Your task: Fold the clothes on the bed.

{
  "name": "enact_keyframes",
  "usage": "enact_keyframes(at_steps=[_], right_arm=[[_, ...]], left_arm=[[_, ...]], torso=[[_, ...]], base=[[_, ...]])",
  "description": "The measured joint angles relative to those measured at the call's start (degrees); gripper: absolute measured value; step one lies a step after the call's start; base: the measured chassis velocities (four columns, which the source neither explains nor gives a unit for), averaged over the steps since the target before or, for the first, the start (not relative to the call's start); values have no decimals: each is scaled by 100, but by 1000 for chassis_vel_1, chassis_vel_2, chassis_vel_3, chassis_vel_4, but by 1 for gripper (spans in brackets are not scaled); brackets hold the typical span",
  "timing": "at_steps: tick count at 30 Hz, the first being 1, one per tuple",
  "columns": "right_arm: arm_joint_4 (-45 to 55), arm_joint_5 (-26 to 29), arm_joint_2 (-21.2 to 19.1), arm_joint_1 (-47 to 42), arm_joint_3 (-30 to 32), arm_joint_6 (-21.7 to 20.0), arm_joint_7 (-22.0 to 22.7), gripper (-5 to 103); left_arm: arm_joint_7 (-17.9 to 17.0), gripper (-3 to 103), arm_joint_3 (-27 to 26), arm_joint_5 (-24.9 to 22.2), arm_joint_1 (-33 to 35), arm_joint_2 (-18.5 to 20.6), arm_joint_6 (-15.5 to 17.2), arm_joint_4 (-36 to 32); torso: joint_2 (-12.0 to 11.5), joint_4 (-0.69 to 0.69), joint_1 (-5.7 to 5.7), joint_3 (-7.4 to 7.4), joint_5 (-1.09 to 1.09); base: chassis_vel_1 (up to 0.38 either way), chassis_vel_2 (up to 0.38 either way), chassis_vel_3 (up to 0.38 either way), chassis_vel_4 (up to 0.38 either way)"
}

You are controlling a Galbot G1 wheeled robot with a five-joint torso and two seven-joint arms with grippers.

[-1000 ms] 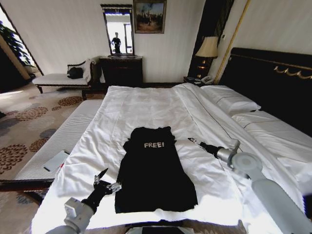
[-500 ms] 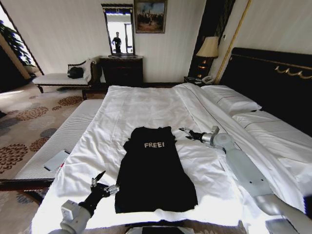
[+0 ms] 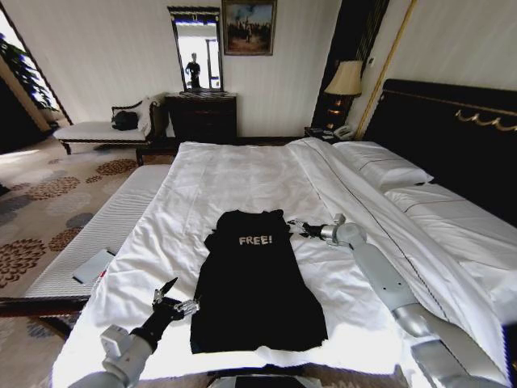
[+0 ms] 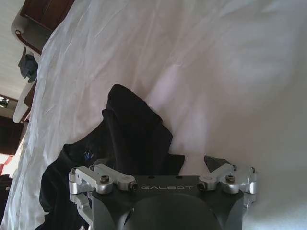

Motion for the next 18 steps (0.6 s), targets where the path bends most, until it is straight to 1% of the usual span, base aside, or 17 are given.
enact_keyframes(at_steps=[2,3,6,7,9,11,12,13,16,18], right_arm=[[-279,-86,142,121,-33,-2,-25,100],[-279,-86,142,121,-33,-2,-25,100],[-386,-161,319,177,-40,-5,-59,100],[-365,-153,417,178,-15,-8,-51,100],[-326,-139,481,177,1,-11,-28,100],[-186,-94,625,173,13,-23,43,100],[-100,-67,733,171,7,-25,102,100],[-100,-67,733,171,7,-25,102,100],[8,-72,915,186,-28,-29,209,100],[42,-99,944,199,-45,-29,236,100]], left_arm=[[0,100,-11,-84,-26,4,0,-2],[0,100,-11,-84,-26,4,0,-2],[-1,100,-13,-125,-59,-2,0,11],[0,100,-13,-134,-68,-4,0,23],[0,100,-13,-137,-73,-4,0,29],[-1,100,-13,-143,-96,6,2,39],[0,100,-13,-156,-120,11,5,39],[0,100,-13,-156,-120,11,5,39],[0,100,-20,-185,-150,-3,16,23],[0,100,-25,-186,-149,-12,17,20]], torso=[[0,1,0,0,-2],[0,1,0,0,-2],[0,-4,0,0,-2],[0,-2,0,0,-1],[0,-2,0,0,0],[0,1,0,0,-2],[0,0,0,0,-2],[0,0,0,0,-2],[0,0,0,0,-1],[0,0,0,0,0]], base=[[0,0,0,0],[0,0,0,0],[0,0,0,0],[0,0,0,0],[0,0,0,0],[0,0,0,0],[0,0,0,0],[0,0,0,0],[0,0,0,0],[0,0,0,0]])
